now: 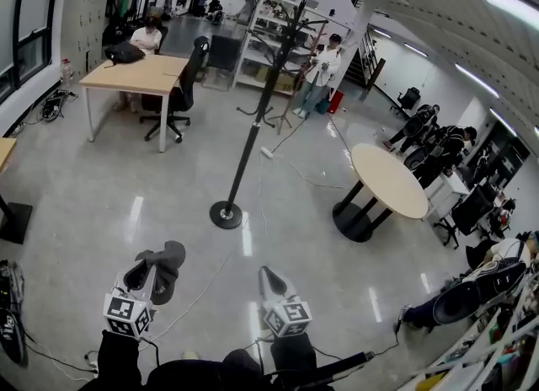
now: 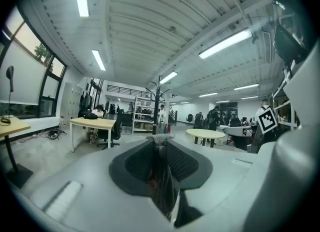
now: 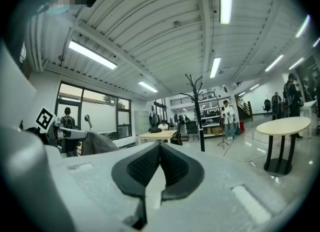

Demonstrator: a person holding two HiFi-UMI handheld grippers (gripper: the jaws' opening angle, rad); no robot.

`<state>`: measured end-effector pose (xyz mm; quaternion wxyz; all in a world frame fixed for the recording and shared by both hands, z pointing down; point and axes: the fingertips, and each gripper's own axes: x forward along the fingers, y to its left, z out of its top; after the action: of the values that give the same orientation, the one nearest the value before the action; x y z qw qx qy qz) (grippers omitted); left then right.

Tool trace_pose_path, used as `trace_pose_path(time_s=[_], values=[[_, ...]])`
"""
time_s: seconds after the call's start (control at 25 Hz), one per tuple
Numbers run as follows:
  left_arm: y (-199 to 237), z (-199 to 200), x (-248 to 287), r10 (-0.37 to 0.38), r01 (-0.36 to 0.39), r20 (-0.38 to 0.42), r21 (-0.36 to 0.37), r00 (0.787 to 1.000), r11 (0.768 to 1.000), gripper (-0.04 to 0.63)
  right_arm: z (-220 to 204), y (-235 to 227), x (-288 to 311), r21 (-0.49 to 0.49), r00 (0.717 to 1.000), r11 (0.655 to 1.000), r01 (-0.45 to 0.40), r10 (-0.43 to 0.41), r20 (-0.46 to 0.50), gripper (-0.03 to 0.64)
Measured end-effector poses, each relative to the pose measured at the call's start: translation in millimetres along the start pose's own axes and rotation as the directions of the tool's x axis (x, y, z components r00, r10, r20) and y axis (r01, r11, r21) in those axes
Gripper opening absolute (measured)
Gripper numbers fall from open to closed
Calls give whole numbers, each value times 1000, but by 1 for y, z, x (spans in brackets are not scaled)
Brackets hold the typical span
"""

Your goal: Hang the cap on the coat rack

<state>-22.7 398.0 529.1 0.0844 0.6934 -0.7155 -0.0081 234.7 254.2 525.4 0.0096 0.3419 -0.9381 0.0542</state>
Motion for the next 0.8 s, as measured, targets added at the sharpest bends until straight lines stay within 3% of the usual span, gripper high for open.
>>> trace_pose_path(time_s=[0.4,0.8], values=[[8,-7,22,-19,19,1,-15,1000,1000,78,-9,-5,19,-15,1000,1000,9,-9,-25,2],[35,4,82,-8,8,4,-3,1000,1000,78,-14,-30,89,11,999,1000,-6,6,-38,2]])
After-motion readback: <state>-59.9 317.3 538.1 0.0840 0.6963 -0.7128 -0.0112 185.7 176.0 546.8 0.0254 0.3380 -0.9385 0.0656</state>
